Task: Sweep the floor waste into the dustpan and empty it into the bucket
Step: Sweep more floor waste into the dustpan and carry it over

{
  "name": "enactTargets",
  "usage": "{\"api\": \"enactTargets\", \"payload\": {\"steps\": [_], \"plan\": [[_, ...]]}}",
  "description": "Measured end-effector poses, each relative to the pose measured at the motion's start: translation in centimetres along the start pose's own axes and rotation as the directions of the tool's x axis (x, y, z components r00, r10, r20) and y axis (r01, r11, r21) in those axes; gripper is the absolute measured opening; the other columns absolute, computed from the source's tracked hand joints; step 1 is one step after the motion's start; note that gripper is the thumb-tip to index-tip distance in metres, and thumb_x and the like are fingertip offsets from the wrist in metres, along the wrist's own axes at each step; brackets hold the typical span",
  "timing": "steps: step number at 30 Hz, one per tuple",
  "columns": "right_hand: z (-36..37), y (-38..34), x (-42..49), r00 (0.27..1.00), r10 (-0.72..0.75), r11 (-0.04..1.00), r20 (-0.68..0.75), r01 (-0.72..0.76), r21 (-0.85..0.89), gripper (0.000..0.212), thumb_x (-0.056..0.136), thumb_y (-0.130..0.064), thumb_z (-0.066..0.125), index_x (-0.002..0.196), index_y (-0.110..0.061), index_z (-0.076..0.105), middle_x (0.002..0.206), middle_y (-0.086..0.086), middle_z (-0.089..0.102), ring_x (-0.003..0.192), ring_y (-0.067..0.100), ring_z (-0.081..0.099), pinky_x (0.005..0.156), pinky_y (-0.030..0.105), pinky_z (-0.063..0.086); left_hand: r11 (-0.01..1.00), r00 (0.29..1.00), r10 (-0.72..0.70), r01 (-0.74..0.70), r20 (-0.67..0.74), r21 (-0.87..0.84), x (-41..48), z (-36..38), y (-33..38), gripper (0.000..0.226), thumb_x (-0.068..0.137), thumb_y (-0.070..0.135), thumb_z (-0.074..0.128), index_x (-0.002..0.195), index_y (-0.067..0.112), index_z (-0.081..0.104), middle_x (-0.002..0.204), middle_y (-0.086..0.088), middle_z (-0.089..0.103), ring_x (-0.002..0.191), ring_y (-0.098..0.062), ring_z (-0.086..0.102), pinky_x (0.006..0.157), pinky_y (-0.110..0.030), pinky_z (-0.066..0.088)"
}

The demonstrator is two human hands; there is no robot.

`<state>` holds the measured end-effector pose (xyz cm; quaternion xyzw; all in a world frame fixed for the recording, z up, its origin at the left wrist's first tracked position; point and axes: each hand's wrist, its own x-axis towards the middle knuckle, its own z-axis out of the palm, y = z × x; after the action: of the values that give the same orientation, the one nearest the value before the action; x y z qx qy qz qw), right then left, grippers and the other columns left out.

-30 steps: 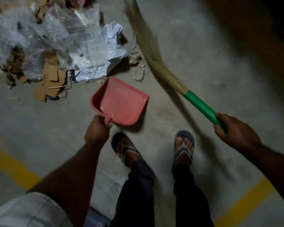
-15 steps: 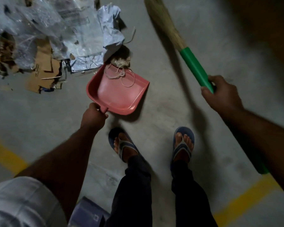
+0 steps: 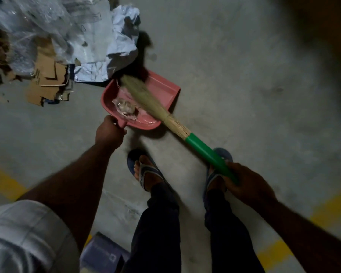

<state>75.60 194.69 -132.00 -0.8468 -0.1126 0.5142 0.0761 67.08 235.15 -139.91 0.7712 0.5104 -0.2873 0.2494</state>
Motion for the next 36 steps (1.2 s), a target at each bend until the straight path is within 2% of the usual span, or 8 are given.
{"api": "enactTargets", "payload": {"steps": [4,7,11,19,22,26,30,36], "plan": [[0.8,1.4,-2.1,0.988,0.058,0.992,-0.14,-0.042,0.119,0.055,0.09,-0.033,0.066,0.141,-0.02,0.049,0.125,0.007,0.063,0.109,0.029,0.063,0.083,0.03,0.043,1.0,0.999,0.016,-0.016,-0.032,-0.013,-1.0,0.5,-0.2,0.042,0.083,0.024,0.073,0.119,0.012,0.054,0.11,-0.016,0.067,0.098,-0.04,0.063,0.08,-0.04,0.052],[0.8,2.1,-2.6,0.961,0.081,0.986,-0.266,-0.038,0.162,0.055,0.086,-0.028,0.073,0.136,-0.015,0.054,0.121,0.01,0.067,0.104,0.033,0.066,0.082,0.036,0.05,0.997,0.996,0.074,-0.075,-0.052,-0.003,-2.1,1.1,-0.4,0.036,0.085,0.02,0.072,0.114,0.01,0.055,0.109,-0.015,0.066,0.101,-0.039,0.06,0.077,-0.038,0.042],[-0.5,2.8,-2.8,0.917,0.128,0.979,-0.379,-0.055,0.197,0.055,0.083,-0.025,0.076,0.134,-0.015,0.057,0.122,0.012,0.068,0.105,0.035,0.067,0.084,0.042,0.054,0.991,0.99,0.126,-0.129,-0.063,-0.038,-3.8,1.5,-0.3,0.03,0.086,0.019,0.071,0.109,0.01,0.055,0.103,-0.013,0.067,0.096,-0.038,0.062,0.074,-0.036,0.04],[-2.2,2.6,-2.1,0.87,0.141,0.966,-0.473,-0.016,0.258,0.05,0.085,-0.027,0.074,0.132,-0.016,0.058,0.129,0.007,0.065,0.113,0.031,0.064,0.092,0.039,0.052,0.986,0.994,0.09,-0.098,-0.064,-0.135,-6.0,2.1,-0.4,0.024,0.088,0.022,0.07,0.106,0.013,0.055,0.1,-0.01,0.067,0.096,-0.034,0.062,0.074,-0.032,0.038],[-2.8,1.4,-1.1,0.859,0.133,0.957,-0.494,0.017,0.289,0.048,0.086,-0.027,0.072,0.131,-0.017,0.059,0.125,0.008,0.067,0.111,0.03,0.065,0.092,0.037,0.051,0.99,0.995,0.076,-0.083,-0.068,-0.115,-6.6,2.3,-1.1,0.027,0.089,0.027,0.069,0.107,0.012,0.055,0.102,-0.013,0.067,0.099,-0.035,0.062,0.074,-0.034,0.038],[-3.3,0.2,0.0,0.849,0.122,0.947,-0.514,0.055,0.316,0.047,0.087,-0.032,0.07,0.131,-0.022,0.059,0.12,0.007,0.069,0.107,0.029,0.066,0.089,0.037,0.053,0.992,0.994,0.073,-0.081,-0.087,-0.094,-7.6,2.2,-2.0,0.031,0.086,0.021,0.072,0.11,0.012,0.056,0.104,-0.015,0.066,0.101,-0.038,0.061,0.08,-0.04,0.043],[-3.7,-0.2,0.0,0.836,0.163,0.919,-0.524,0.065,0.389,0.047,0.087,-0.035,0.069,0.132,-0.024,0.058,0.119,0.007,0.069,0.106,0.028,0.066,0.09,0.037,0.054,0.99,0.989,0.092,-0.104,-0.117,-0.098,-8.9,1.9,-2.3,0.029,0.086,0.02,0.072,0.108,0.01,0.056,0.103,-0.015,0.066,0.098,-0.038,0.061,0.079,-0.04,0.043],[-5.7,0.4,-1.7,0.796,0.138,0.912,-0.589,0.129,0.388,0.047,0.087,-0.032,0.071,0.132,-0.024,0.058,0.116,0.006,0.07,0.102,0.026,0.067,0.089,0.035,0.054,0.978,0.993,0.023,-0.047,-0.118,-0.202,-11.3,2.2,-2.6,0.026,0.087,0.022,0.07,0.106,0.012,0.056,0.1,-0.013,0.066,0.095,-0.036,0.062,0.075,-0.036,0.04]]}}
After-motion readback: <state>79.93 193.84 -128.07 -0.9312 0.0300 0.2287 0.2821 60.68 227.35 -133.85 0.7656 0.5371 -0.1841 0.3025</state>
